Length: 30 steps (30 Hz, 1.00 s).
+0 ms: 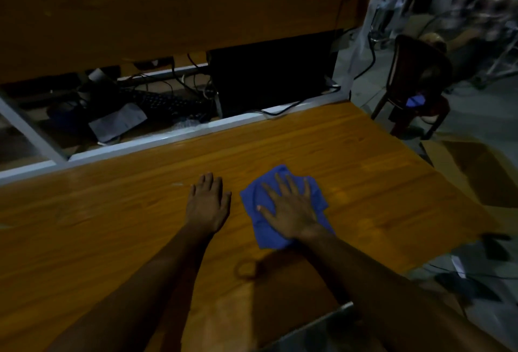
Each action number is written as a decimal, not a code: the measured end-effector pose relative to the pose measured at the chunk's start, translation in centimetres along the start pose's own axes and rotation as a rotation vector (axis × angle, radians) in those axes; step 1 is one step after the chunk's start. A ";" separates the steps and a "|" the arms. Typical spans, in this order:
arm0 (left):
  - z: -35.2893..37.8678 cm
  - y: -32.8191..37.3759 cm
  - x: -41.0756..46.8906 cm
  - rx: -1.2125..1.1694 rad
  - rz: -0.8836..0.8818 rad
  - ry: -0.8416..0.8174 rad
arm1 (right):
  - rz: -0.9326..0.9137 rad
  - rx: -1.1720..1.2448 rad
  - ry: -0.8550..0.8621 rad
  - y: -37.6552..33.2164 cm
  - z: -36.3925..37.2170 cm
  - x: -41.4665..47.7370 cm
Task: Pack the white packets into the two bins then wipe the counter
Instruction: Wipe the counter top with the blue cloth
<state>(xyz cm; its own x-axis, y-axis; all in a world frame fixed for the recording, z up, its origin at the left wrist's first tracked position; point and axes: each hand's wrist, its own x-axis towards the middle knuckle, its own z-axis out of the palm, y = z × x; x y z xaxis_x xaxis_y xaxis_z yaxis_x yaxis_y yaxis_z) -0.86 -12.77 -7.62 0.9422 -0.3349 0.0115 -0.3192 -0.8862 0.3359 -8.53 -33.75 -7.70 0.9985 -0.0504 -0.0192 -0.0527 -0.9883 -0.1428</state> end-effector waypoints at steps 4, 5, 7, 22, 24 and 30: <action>-0.4 -2.0 5.3 0.022 -0.049 0.007 | 0.167 0.066 0.081 1.8 0.1 6.1; -0.5 -2.7 6.6 0.025 -0.066 0.008 | 0.254 0.077 0.083 2.2 0.0 7.8; -0.6 -4.3 9.1 0.031 -0.098 0.023 | 0.359 0.071 0.071 3.0 -0.3 11.1; -1.2 -5.4 12.3 0.042 -0.156 0.157 | 0.362 0.036 0.060 -2.0 -0.3 23.1; -1.2 -5.4 12.0 0.046 -0.171 0.169 | 0.107 0.019 0.037 -2.8 -0.1 21.6; -1.4 -5.9 11.1 0.061 -0.131 0.139 | -0.222 0.009 -0.032 2.5 -0.4 20.1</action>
<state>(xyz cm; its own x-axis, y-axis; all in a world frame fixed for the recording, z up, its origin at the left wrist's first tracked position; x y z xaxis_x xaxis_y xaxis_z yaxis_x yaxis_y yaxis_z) 11.60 -10.81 -8.16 0.9797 -0.1720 0.1029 -0.1947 -0.9383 0.2856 11.37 -37.26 -8.09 0.9847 0.1731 -0.0176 0.1683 -0.9733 -0.1559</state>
